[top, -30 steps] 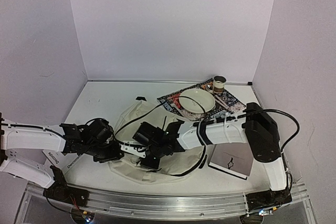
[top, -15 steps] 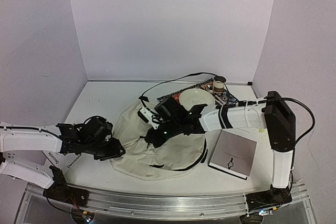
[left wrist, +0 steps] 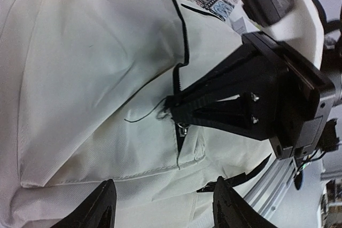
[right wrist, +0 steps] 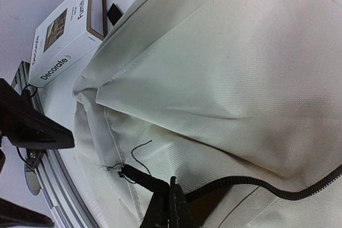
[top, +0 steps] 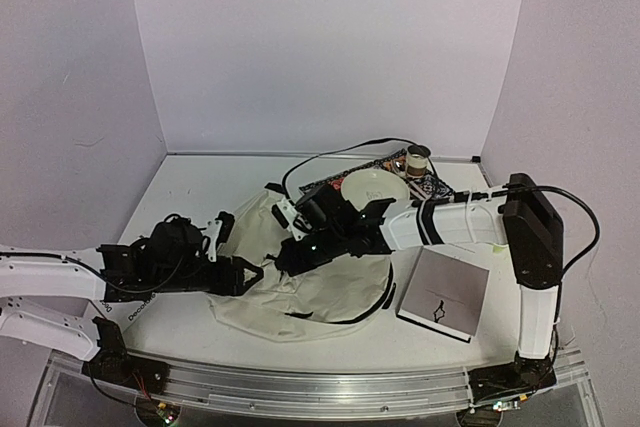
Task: Pack the student bag
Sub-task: Hold the student bag at the center of the board.
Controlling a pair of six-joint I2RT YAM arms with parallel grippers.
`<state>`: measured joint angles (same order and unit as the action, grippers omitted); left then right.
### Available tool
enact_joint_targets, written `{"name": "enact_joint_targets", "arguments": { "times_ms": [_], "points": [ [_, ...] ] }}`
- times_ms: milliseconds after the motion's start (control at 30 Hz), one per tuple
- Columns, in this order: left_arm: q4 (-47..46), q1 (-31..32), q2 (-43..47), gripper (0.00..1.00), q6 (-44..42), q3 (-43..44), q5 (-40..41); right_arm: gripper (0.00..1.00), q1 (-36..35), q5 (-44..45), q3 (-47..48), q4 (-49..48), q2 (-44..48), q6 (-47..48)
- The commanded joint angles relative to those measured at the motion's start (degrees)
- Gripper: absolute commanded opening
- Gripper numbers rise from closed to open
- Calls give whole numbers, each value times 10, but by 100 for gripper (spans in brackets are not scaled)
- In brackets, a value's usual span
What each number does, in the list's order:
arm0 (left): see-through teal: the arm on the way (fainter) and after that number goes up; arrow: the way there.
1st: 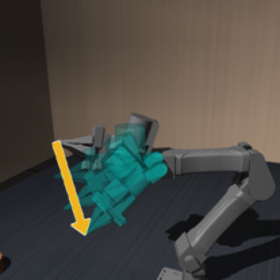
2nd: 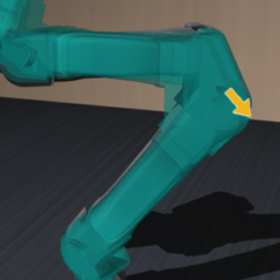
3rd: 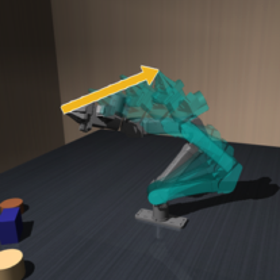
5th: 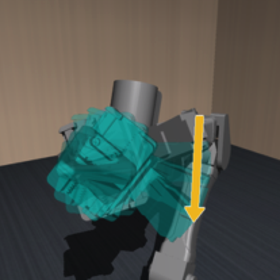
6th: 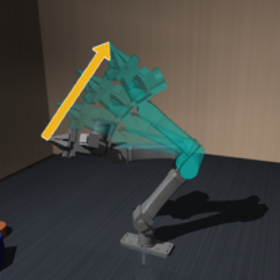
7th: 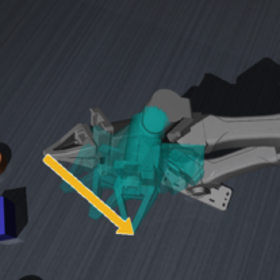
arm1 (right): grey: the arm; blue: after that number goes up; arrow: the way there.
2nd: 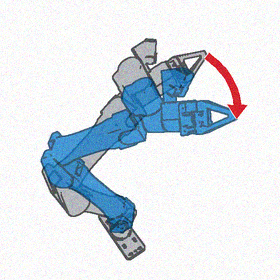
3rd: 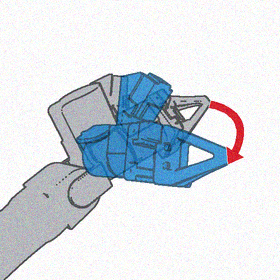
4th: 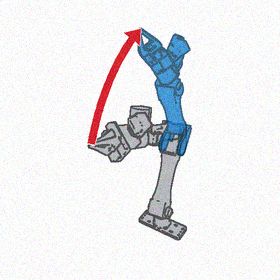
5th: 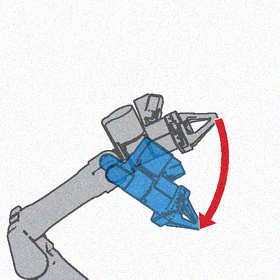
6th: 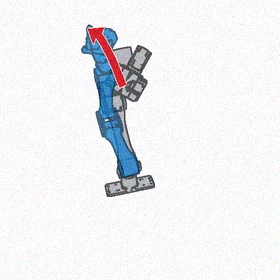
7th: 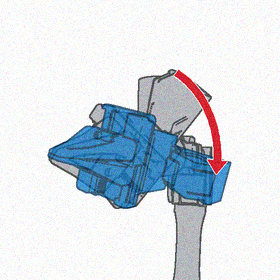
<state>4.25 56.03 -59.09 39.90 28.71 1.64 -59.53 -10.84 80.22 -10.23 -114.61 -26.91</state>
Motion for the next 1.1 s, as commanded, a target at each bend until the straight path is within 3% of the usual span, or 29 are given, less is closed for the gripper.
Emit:
{"name": "enact_joint_targets", "arguments": {
  "times_ms": [0, 333, 600, 700, 933, 1000, 1067],
  "points": [
    [-102, 23, -46, 64, -93, 9, 29, 0, 4, -1, 6, -16, 33, -43],
    [-135, 75, -166, 66, -136, 50, 99, 0, 3, -10, 10, -16, 50, -65],
    [-142, 105, -232, 64, -120, 88, 164, 0, 3, -23, 18, -16, 53, -76],
    [-142, 106, -249, 52, -111, 96, 180, 0, 3, -25, 15, -16, 53, -80],
    [-140, 110, -246, 8, -101, 91, 163, 0, 4, -6, 8, -15, 61, -69],
    [-140, 111, -235, 0, -95, 82, 154, 0, 9, 3, 10, -12, 63, -64],
    [-138, 112, -221, 0, -87, 69, 142, 0, 19, 10, 11, -10, 66, -61]
  ]
}}
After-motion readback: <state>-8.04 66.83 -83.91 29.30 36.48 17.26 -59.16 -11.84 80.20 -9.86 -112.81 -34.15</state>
